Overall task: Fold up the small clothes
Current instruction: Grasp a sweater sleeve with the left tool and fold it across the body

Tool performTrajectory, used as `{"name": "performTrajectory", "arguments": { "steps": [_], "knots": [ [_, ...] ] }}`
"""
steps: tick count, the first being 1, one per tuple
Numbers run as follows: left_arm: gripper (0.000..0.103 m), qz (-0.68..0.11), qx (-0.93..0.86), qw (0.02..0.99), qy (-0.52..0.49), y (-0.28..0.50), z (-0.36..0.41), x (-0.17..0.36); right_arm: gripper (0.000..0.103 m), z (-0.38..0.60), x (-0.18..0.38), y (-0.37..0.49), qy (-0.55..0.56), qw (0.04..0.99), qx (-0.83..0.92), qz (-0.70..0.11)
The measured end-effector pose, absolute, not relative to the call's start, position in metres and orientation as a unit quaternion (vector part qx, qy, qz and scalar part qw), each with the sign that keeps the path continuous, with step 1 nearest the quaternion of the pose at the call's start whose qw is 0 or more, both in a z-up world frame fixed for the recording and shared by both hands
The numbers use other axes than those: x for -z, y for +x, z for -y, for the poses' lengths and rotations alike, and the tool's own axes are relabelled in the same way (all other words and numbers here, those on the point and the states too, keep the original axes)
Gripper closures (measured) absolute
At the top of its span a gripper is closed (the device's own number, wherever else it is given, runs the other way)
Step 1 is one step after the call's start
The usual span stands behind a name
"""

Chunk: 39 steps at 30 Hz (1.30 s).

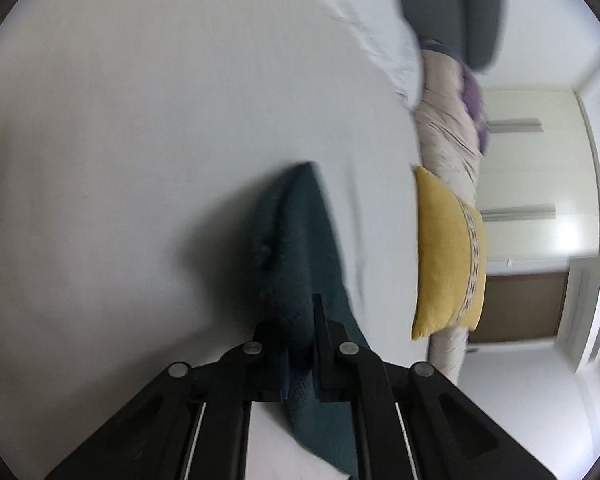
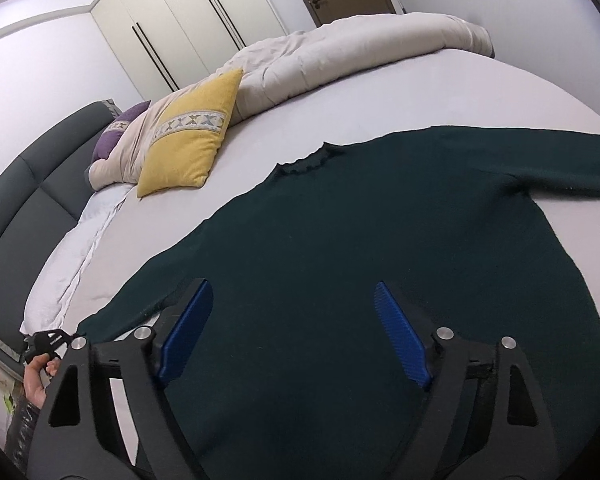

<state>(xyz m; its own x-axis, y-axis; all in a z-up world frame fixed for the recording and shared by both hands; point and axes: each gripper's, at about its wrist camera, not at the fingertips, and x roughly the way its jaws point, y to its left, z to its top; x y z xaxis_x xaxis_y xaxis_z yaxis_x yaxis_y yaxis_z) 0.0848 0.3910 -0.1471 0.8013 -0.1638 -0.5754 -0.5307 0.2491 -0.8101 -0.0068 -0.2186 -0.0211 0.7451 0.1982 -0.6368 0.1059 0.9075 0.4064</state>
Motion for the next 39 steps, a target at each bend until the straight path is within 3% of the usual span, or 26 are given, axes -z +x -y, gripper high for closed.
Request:
{"name": "performTrajectory", "arguments": {
  "steps": [4,9,15,17,19,23,26,31,35,39],
  "knots": [
    [0.096,-0.310,-0.059,0.807,-0.499,0.117,-0.331,0.100,0.026,0.239,0.032,-0.006,0.233,0.904,-0.020,-0.358],
    [0.095,-0.358,0.064,0.879,-0.308,0.169,-0.172,0.047,0.026,0.275,0.041,-0.011,0.260,0.900,-0.005,-0.349],
    [0.094,-0.430,0.161,0.868,-0.188,0.194,-0.002,0.081,0.026,0.312,0.065,-0.007,0.276,0.891,0.013,-0.359],
    [0.083,-0.462,0.165,0.858,-0.153,0.198,0.029,0.104,0.026,0.319,0.075,0.001,0.273,0.886,0.013,-0.373],
    [0.075,-0.459,0.173,0.860,-0.140,0.192,0.036,0.108,0.025,0.322,0.081,0.008,0.265,0.883,0.008,-0.388],
    [0.025,-0.429,0.187,0.876,-0.120,0.168,0.023,0.080,0.019,0.316,0.087,0.032,0.254,0.881,-0.009,-0.400],
    [0.023,-0.384,0.186,0.898,-0.110,0.144,-0.008,0.059,0.019,0.289,0.086,0.066,0.259,0.871,-0.058,-0.413],
    [0.024,-0.370,0.142,0.899,-0.185,0.140,-0.091,0.059,0.020,0.236,0.106,0.140,0.240,0.837,-0.094,-0.482],
    [0.027,-0.381,0.115,0.892,-0.215,0.141,-0.126,0.077,0.026,0.207,0.137,0.192,0.194,0.821,-0.068,-0.533],
    [0.027,-0.379,0.102,0.890,-0.234,0.137,-0.147,0.087,0.073,0.185,0.136,0.214,0.126,0.840,-0.061,-0.525]
  ]
}}
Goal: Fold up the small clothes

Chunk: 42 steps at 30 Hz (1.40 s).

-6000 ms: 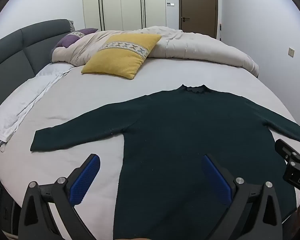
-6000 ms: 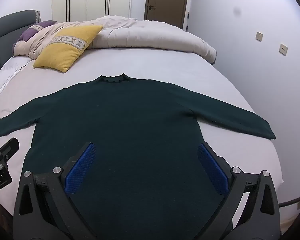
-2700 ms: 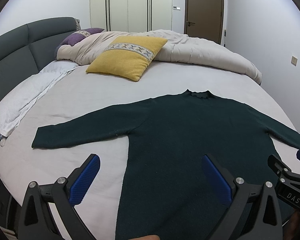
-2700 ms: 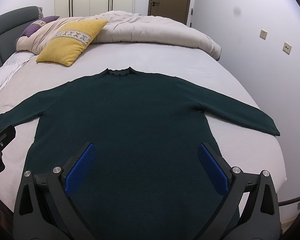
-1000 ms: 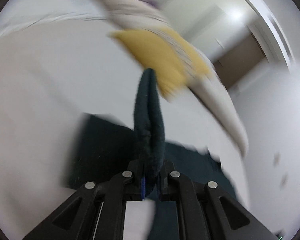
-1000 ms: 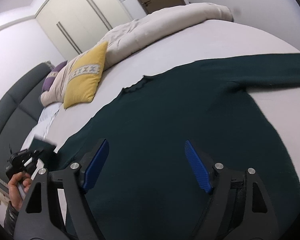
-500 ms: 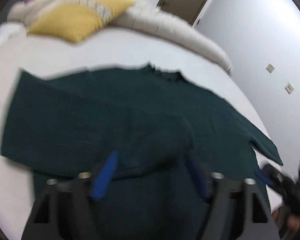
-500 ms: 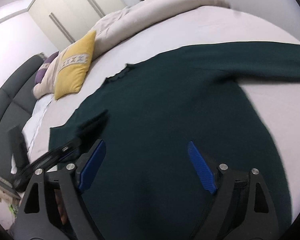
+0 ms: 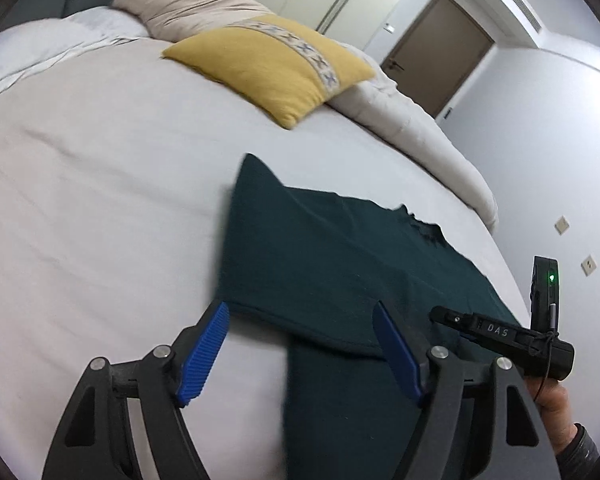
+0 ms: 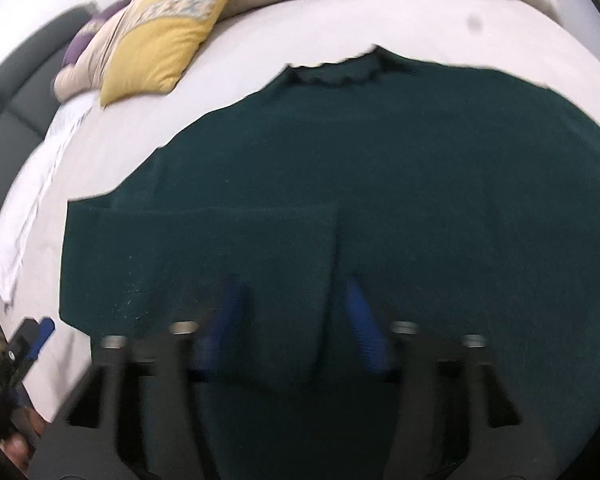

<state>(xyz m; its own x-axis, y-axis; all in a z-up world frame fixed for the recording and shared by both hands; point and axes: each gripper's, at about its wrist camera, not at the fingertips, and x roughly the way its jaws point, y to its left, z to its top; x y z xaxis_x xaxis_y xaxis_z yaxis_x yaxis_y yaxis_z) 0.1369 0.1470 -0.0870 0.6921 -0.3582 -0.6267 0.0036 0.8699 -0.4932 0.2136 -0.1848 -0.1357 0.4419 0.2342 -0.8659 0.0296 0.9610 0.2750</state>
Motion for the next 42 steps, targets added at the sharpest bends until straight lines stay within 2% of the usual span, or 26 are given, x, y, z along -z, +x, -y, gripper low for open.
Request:
{"name": "performTrajectory", "arguments": {
  "steps": [1,2,12,15,24,27,34,35,36,37,39,42],
  "knots": [
    [0.027,-0.378,0.099,0.889,-0.239,0.138,-0.150,0.089,0.088,0.182,0.134,0.218,0.110,0.842,-0.059,-0.525],
    [0.027,-0.378,0.097,0.888,-0.242,0.140,-0.151,0.090,0.097,0.179,0.132,0.221,0.094,0.845,-0.058,-0.523],
    [0.027,-0.382,0.087,0.887,-0.244,0.169,-0.155,0.089,0.097,0.234,0.098,0.230,0.108,0.875,-0.055,-0.469],
    [0.034,-0.401,0.078,0.881,-0.238,0.195,-0.155,0.096,0.097,0.254,0.096,0.221,0.113,0.876,-0.046,-0.467],
    [0.037,-0.445,0.064,0.876,-0.175,0.255,-0.125,0.107,0.097,0.283,0.107,0.215,0.123,0.880,-0.033,-0.458],
    [0.051,-0.453,0.062,0.874,-0.165,0.260,-0.119,0.114,0.097,0.293,0.108,0.218,0.128,0.880,-0.022,-0.457],
    [0.059,-0.453,0.056,0.881,-0.127,0.264,-0.112,0.121,0.097,0.299,0.120,0.228,0.122,0.877,-0.013,-0.465],
    [0.067,-0.454,0.057,0.881,-0.119,0.265,-0.110,0.121,0.097,0.301,0.123,0.230,0.126,0.876,-0.010,-0.466],
    [0.082,-0.456,0.060,0.881,-0.110,0.267,-0.107,0.122,0.097,0.303,0.126,0.230,0.132,0.874,-0.007,-0.467],
    [0.087,-0.457,0.065,0.881,-0.107,0.267,-0.105,0.122,0.097,0.305,0.129,0.231,0.141,0.872,-0.005,-0.469],
    [0.094,-0.456,0.063,0.885,-0.069,0.269,-0.094,0.120,0.098,0.308,0.133,0.231,0.154,0.869,-0.002,-0.469],
    [0.095,-0.454,0.063,0.888,-0.032,0.270,-0.085,0.119,0.098,0.309,0.135,0.230,0.160,0.869,0.002,-0.468]
  ]
}}
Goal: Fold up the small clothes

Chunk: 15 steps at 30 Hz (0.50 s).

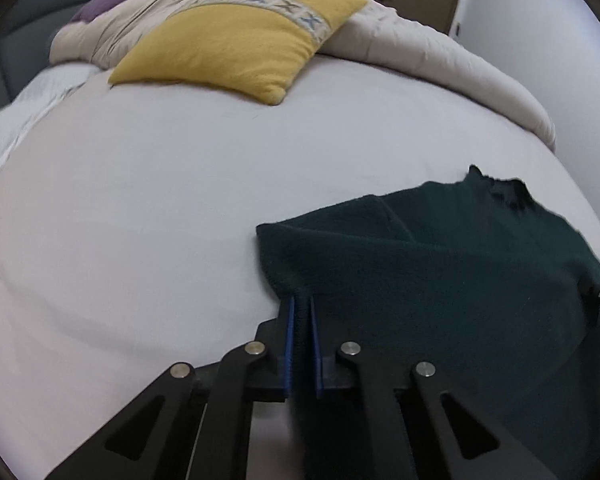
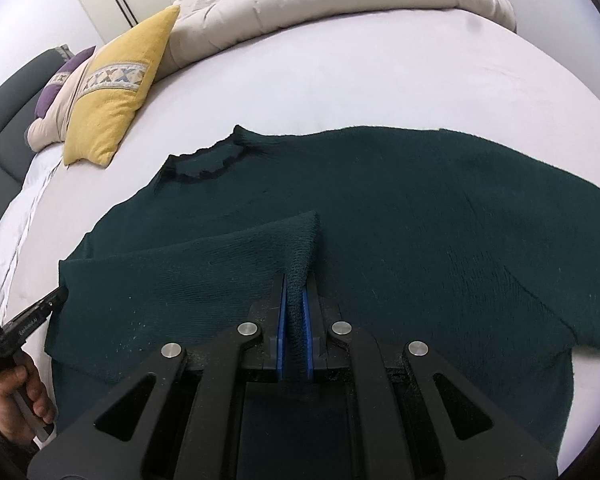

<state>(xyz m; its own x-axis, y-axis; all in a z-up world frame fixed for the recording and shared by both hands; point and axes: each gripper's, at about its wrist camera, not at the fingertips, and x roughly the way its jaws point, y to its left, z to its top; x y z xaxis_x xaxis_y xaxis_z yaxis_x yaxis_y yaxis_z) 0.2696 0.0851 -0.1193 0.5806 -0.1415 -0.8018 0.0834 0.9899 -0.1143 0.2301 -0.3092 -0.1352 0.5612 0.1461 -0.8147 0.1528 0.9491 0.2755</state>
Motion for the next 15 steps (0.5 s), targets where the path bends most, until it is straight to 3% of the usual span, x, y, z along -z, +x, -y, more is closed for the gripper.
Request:
{"name": "performTrajectory", "arguments": {
  "steps": [15],
  "knots": [
    [0.091,-0.445,0.068,0.891,-0.060,0.267,-0.091,0.124,0.095,0.314,0.147,0.240,0.182,0.869,-0.005,-0.461]
  ]
}}
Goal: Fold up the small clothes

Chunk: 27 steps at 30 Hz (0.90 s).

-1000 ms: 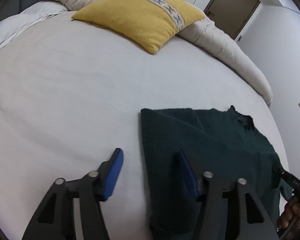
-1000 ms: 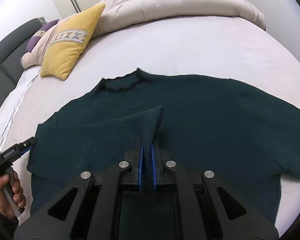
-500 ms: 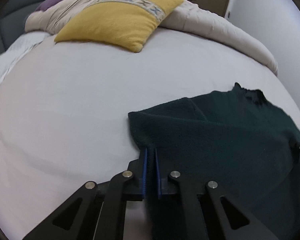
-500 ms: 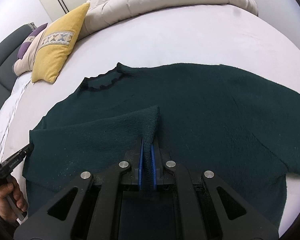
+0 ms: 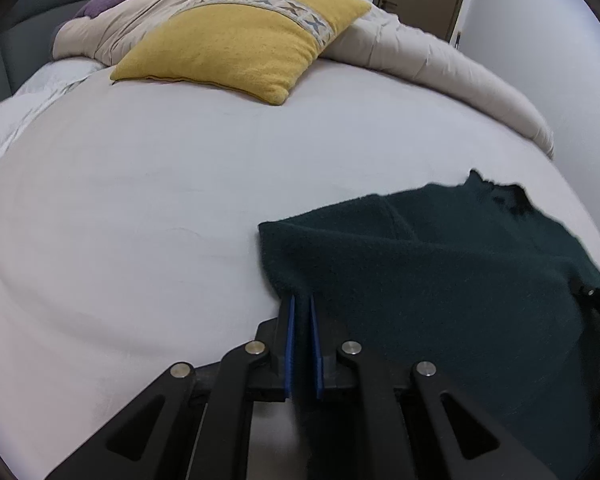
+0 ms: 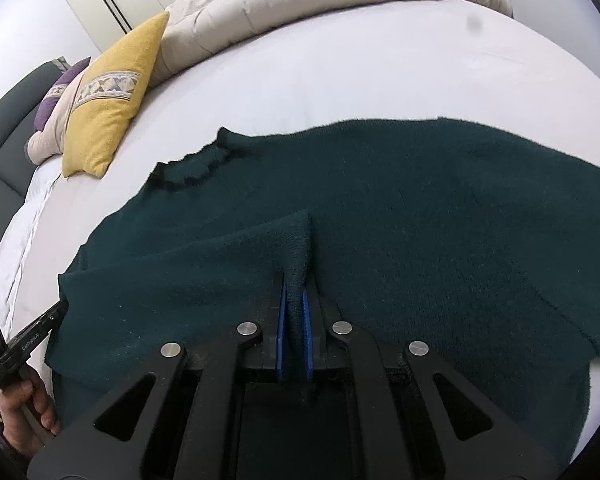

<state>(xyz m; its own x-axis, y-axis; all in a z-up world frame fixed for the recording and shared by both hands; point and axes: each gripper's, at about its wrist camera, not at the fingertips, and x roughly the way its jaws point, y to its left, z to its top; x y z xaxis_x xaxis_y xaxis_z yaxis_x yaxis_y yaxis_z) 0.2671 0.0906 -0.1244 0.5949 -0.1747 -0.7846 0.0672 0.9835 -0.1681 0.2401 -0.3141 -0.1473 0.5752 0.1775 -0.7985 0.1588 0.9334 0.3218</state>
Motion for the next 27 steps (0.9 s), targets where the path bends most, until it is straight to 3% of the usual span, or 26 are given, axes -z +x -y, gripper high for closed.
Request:
{"name": "performTrajectory", "arguments": {
  "steps": [3,6,11,14,15,23,24,26,27],
  "knots": [
    [0.090,-0.437,0.053,0.894,-0.078,0.257,-0.100,0.113,0.093,0.321,0.134,0.236,0.190,0.880,0.005,-0.436],
    [0.090,-0.402,0.039,0.911,-0.085,0.241,-0.104,0.091,0.083,0.327,0.114,0.229,0.188,0.891,0.022,-0.412],
    [0.090,-0.395,0.058,0.916,-0.028,0.230,-0.073,0.084,0.083,0.295,0.100,0.220,0.158,0.894,-0.049,-0.417],
    [0.089,-0.462,0.061,0.885,-0.003,0.246,-0.060,0.122,0.083,0.272,0.123,0.227,0.131,0.876,-0.062,-0.460],
    [0.089,-0.449,0.061,0.892,0.008,0.245,-0.059,0.131,0.084,0.270,0.138,0.233,0.131,0.861,-0.054,-0.488],
    [0.087,-0.446,0.062,0.893,-0.015,0.230,-0.071,0.120,0.084,0.332,0.119,0.191,0.190,0.880,0.013,-0.434],
    [0.080,-0.443,0.055,0.895,-0.026,0.224,-0.074,0.115,0.083,0.347,0.114,0.181,0.204,0.882,0.022,-0.425],
    [0.066,-0.429,0.054,0.901,-0.039,0.208,-0.076,0.102,0.062,0.385,0.102,0.147,0.239,0.885,0.053,-0.396],
    [0.056,-0.421,0.057,0.904,-0.041,0.204,-0.073,0.095,0.034,0.410,0.096,0.125,0.260,0.885,0.078,-0.377]
  ]
}}
